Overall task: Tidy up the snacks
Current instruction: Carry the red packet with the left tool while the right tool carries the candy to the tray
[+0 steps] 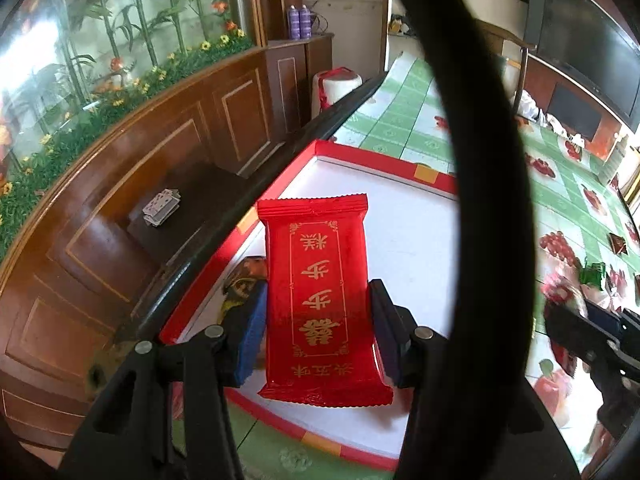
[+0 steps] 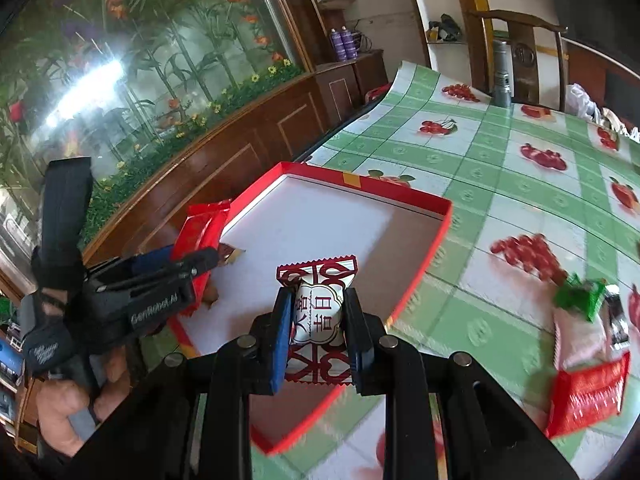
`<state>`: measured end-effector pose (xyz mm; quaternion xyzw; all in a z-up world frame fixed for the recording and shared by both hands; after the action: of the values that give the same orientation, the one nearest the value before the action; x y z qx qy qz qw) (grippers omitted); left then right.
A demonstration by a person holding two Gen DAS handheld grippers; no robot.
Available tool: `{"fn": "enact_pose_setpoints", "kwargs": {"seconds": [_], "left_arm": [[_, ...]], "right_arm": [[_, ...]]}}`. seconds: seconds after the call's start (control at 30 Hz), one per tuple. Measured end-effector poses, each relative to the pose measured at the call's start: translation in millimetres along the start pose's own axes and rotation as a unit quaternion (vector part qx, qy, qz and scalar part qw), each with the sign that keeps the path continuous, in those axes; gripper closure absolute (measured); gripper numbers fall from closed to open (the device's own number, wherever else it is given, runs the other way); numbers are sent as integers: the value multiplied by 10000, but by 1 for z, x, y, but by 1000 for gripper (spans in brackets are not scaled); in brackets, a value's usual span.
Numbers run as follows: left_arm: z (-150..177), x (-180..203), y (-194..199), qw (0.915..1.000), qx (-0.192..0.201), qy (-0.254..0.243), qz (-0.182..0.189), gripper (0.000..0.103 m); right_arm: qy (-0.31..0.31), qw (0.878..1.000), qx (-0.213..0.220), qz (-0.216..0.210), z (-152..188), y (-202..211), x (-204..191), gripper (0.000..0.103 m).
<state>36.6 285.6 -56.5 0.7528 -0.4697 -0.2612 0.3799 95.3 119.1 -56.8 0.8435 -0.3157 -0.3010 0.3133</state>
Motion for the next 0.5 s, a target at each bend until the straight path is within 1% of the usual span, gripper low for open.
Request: {"fn": "enact_pose_setpoints", "kwargs": {"seconds": [0.13, 0.27, 0.37, 0.5], "left_arm": [[-3, 14, -21, 9995, -230, -148, 123, 52], [-1, 22, -35, 9989, -356, -291, 91, 52], [2, 20, -43, 9984, -481, -293, 100, 52], [4, 18, -50, 9977, -590, -298, 126, 51]], "right_arm": [[-98, 9998, -145, 11, -11, -27, 4, 80], [-118, 9995, -258, 140, -17, -48, 10, 80], [-112, 9991, -334, 229, -17, -60, 14, 80], [-126, 9984, -500, 238, -13, -72, 18, 78]]}}
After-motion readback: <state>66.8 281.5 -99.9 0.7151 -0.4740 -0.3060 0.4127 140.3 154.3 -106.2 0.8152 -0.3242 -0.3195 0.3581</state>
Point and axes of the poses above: each gripper's, at about its wrist camera, not at the fingertips, and y roughly against the way its jaws point, x to its right, z to its underside, the point moved 4 cm from there along -y, roughly the way its jaws point, and after that the axes turned 4 degrees about -x, right-handed, at the moved point
